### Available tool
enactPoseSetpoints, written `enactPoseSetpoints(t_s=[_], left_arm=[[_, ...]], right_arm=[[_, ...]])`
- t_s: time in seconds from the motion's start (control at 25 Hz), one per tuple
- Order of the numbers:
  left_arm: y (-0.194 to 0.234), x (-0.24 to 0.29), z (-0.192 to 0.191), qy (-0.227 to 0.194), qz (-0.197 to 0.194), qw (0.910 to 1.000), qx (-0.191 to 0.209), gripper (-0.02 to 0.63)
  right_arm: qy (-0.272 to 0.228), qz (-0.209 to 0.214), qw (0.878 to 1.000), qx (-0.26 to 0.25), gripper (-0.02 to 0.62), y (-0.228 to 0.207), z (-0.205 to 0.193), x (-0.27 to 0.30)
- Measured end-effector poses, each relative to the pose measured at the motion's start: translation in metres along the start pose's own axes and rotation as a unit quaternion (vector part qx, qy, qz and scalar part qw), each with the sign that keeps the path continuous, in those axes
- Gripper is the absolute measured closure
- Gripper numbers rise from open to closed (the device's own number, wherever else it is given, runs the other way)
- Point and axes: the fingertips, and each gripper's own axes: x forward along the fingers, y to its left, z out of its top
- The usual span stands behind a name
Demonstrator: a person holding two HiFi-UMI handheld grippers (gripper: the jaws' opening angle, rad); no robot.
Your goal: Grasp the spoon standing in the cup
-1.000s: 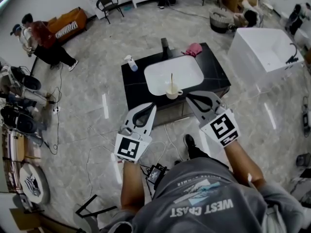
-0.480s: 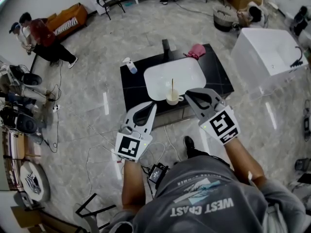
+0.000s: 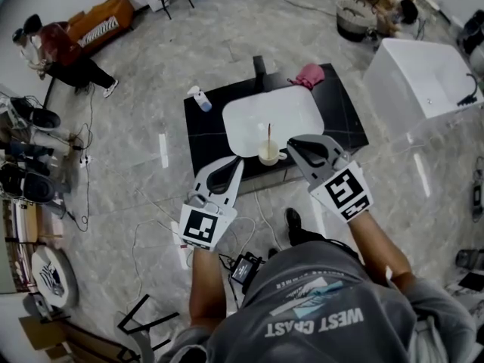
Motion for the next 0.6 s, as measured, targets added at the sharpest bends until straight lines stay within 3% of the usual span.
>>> enactPoseSetpoints(t_s=[0.6], left_arm=[[0.023, 0.037, -0.038, 0.041, 0.010, 0.9986, -0.031, 0.604]], right_arm=[[0.020, 0.033, 0.998, 0.041, 0.563, -0.030, -0.043, 0.051]])
